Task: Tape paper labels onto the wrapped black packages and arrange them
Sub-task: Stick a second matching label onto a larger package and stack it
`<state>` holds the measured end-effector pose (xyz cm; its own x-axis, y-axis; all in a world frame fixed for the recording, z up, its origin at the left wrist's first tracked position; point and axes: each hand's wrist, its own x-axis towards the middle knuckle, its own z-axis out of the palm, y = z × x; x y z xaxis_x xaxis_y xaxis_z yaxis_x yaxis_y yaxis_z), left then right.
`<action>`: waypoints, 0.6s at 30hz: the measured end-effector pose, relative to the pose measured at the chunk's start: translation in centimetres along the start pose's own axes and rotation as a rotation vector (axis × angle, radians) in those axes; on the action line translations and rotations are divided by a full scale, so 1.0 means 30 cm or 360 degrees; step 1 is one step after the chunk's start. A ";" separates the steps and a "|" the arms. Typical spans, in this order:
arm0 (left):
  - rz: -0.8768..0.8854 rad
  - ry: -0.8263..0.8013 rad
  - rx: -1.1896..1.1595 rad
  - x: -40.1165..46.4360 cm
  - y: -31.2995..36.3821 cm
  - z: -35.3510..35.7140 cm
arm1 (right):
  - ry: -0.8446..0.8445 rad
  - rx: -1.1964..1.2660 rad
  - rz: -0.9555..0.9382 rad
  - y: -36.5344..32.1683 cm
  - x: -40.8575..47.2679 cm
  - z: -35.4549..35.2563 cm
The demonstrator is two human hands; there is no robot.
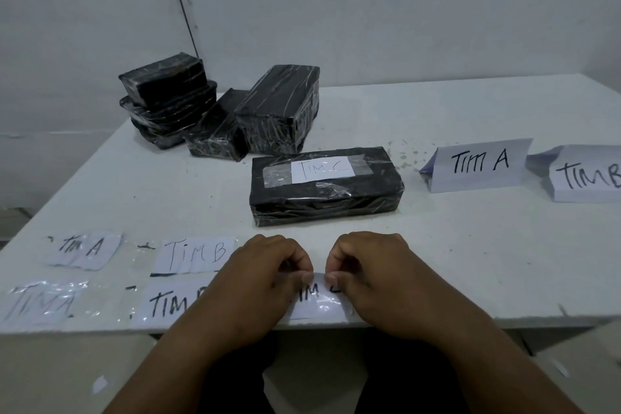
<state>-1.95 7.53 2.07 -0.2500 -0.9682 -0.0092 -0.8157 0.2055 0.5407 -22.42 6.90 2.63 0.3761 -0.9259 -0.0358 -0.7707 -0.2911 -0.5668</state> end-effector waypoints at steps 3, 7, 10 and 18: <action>-0.0046 -0.0006 -0.0191 -0.009 0.011 -0.020 | 0.0056 0.0119 -0.0019 -0.009 -0.004 -0.020; 0.0017 0.0202 -0.0374 -0.018 0.025 -0.082 | 0.0255 0.0281 -0.0119 -0.038 -0.005 -0.088; 0.0021 0.0369 -0.0670 -0.015 0.027 -0.132 | 0.0430 0.0414 -0.0195 -0.057 -0.007 -0.129; -0.0215 0.0956 -0.1268 0.012 0.010 -0.190 | 0.0727 0.0857 -0.0106 -0.068 0.058 -0.148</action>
<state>0.68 6.42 7.01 0.3024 -0.9331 0.1946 -0.1760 0.1460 0.9735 -22.47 4.81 7.37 0.0695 -0.9529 0.2951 -0.3480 -0.3004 -0.8881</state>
